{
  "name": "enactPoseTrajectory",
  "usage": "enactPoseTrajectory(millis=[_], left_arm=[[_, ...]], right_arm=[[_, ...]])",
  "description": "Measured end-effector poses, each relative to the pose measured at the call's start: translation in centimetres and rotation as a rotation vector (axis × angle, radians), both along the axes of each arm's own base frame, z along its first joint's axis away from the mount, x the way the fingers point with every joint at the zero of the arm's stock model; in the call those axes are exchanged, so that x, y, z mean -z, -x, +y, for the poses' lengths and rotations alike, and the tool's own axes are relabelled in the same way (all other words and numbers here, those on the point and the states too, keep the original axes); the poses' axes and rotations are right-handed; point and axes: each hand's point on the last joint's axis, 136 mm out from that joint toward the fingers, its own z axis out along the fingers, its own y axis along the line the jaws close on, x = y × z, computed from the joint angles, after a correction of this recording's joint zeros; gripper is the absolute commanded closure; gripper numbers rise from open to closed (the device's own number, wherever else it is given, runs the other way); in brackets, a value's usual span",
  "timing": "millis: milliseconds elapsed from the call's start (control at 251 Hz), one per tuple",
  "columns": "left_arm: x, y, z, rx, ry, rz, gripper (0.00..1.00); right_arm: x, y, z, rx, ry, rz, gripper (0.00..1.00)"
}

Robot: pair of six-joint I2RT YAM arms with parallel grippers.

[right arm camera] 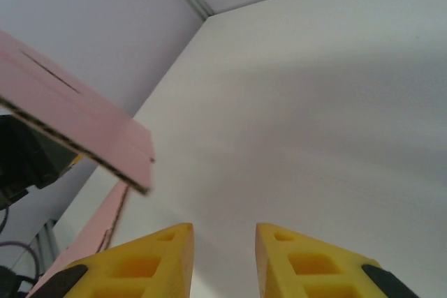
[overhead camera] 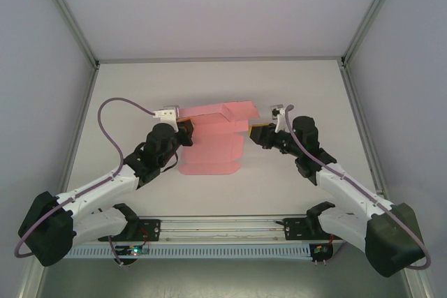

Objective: Assemble paper box

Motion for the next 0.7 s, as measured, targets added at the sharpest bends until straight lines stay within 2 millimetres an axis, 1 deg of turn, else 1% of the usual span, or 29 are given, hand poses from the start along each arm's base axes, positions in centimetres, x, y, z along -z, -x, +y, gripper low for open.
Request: enactPoseTrajectory(millis=[108,315,423,519,670,702], left_arm=[[0.1,-0.1,0.1,-0.004,-0.003,0.002,1.0],[0.7,-0.3,-0.2,0.001,-0.01,0.015,1.0],[1.0,-0.2,-0.5,0.015,-0.009,0.021,1.0],[1.1,-0.2,-0.7,0.027,-0.006,0.023,1.0],[1.3,-0.6,-0.2,0.008,-0.011,0.028,1.0],[1.3,-0.6,-0.1,0.003,-0.011,0.028,1.0]], right_arm=[[-0.8,0.3,1.0,-0.053,-0.022,-0.018,0.67],[-2.1,1.2,2.5,-0.129,-0.049,-0.052,0.69],[-2.1,1.1,3.2,-0.152,-0.049,-0.047,0.69],[-1.7,0.9,4.1,-0.171,-0.042,-0.032,0.68],[-1.3,0.0,4.8,-0.162,-0.032,-0.028,0.69],[-1.3,-0.2,4.9,-0.159,-0.028,-0.031,0.7]])
